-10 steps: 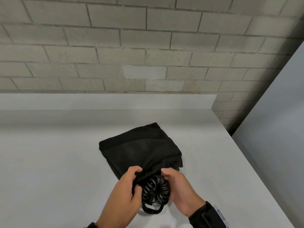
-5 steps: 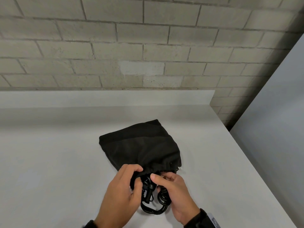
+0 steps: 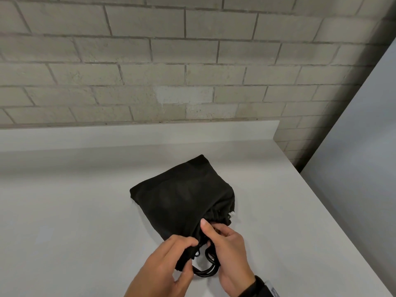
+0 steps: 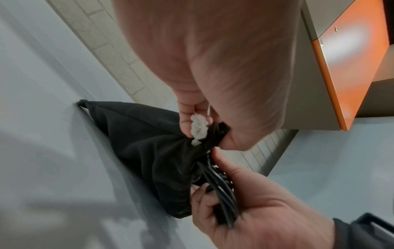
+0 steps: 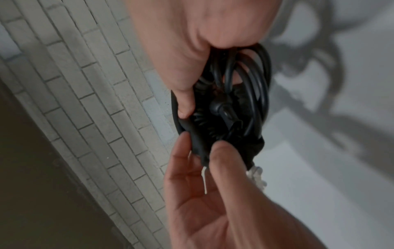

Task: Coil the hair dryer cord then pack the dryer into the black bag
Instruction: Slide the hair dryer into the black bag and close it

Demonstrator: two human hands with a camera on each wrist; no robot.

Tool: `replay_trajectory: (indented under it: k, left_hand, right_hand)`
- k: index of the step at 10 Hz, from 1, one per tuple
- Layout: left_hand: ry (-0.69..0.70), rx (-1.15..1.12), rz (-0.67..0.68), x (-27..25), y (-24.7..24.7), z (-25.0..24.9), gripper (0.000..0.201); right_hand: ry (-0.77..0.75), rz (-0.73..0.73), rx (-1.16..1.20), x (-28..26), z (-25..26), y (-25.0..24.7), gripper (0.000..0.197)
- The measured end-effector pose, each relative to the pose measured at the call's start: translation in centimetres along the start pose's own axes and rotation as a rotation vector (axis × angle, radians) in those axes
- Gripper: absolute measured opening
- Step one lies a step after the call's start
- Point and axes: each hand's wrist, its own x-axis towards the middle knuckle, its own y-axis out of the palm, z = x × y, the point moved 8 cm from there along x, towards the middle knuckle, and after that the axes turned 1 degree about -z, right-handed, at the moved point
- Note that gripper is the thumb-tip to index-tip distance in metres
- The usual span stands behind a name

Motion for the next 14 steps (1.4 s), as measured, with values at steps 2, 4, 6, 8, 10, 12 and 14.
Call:
replay_trajectory:
  k: [2,4,6,8,10,12,14]
  left_hand:
    - [-0.064,0.199,-0.164,0.8,-0.8,0.7,0.042]
    - [-0.187,0.482,-0.245,1.8,-1.6,2.0,0.034]
    - [0.046,0.270,-0.327,2.1,-1.1,-1.6,0.020]
    - [0.137,0.099,-0.087,1.9,0.8,-1.2,0.025]
    - [-0.053,0.412,-0.159,1.5,-3.9,-1.4,0.033]
    - [-0.415,0.108,0.126,-2.8,-0.4,6.6,0.060]
    - [-0.521,0.157,0.219,-2.9,0.7,7.2,0.040]
  right_hand:
    - [0.041,0.046,0.127,0.1,-1.5,1.2,0.033]
    - [0.012,0.111,0.089,-0.3,-3.5,1.7,0.063]
    - [-0.108,0.057,-0.140,0.2,-1.3,2.4,0.020]
    - [-0.103,0.089,-0.686,-0.6,-3.5,4.3,0.035]
    - [-0.408,0.075,-0.890,0.7,-1.3,4.7,0.020]
    - [-0.467,0.279,-1.214,1.7,-3.0,4.1,0.037]
    - [-0.491,0.415,-1.188,-0.8,-1.8,2.5,0.047]
